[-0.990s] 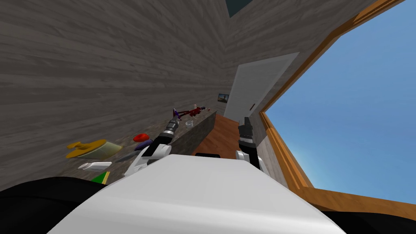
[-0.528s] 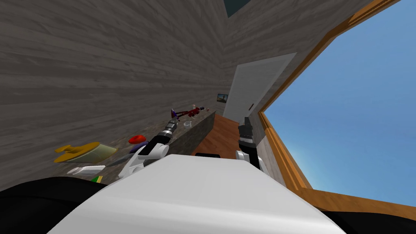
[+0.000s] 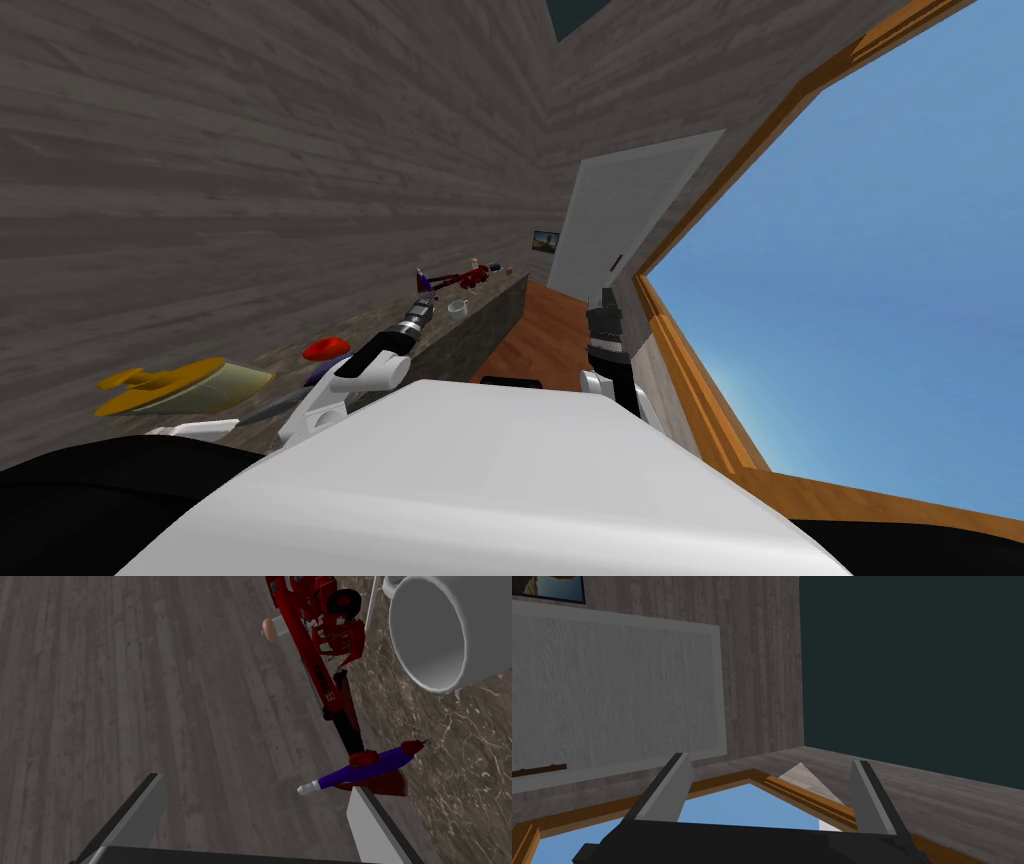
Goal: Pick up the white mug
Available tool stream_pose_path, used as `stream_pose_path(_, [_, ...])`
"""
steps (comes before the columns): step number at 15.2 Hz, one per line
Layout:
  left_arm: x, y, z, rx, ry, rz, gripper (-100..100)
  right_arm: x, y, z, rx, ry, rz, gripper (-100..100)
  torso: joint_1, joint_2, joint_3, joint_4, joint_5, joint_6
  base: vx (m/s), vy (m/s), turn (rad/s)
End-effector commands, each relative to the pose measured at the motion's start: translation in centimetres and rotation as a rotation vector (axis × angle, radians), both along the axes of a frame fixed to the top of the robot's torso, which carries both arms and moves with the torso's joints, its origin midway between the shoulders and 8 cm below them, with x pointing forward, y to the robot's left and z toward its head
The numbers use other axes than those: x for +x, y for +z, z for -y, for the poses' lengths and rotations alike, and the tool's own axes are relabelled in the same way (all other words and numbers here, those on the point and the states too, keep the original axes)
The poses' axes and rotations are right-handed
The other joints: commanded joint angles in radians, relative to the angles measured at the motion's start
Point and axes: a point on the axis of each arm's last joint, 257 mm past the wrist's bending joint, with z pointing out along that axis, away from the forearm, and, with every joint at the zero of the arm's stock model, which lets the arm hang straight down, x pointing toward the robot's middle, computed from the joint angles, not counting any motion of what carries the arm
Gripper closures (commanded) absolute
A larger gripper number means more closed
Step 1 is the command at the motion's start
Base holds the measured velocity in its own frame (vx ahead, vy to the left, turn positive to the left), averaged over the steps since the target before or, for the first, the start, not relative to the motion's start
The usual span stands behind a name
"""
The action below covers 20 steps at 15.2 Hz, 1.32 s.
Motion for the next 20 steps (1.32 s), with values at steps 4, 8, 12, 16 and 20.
stream_pose_path(4, [-0.4,-1.6,-1.0,0.006,0.02,-0.084,-100,0.0,0.0,0.0,0.0,0.0,0.0,0,0.0,-0.001,0.0,0.0,0.0,0.0,0.036,-0.019,-0.02])
stream_pose_path(8, [-0.9,-2.8,-2.2,0.021,0.034,-0.167,-100,0.0,0.0,0.0,0.0,0.0,0.0,0,0.0,0.0,0.0,0.0,0.0,0.0,0.039,-0.018,-0.035])
stream_pose_path(12, [-1.4,-4.1,-2.9,0.025,0.045,-0.234,-100,0.0,0.0,0.0,0.0,0.0,0.0,0,0.001,0.0,0.0,0.0,0.0,0.0,0.039,-0.014,-0.026])
stream_pose_path(16, [-2.0,-5.4,-3.6,0.026,0.056,-0.307,-100,0.0,0.0,0.0,0.0,0.0,0.0,0,0.001,0.0,0.0,0.0,0.0,0.0,0.035,-0.009,-0.026])
stream_pose_path(20, [-2.8,-6.8,-4.2,0.027,0.064,-0.381,-100,0.0,0.0,0.0,0.0,0.0,0.0,0,0.001,0.0,0.0,0.0,0.0,0.0,0.043,-0.007,-0.028])
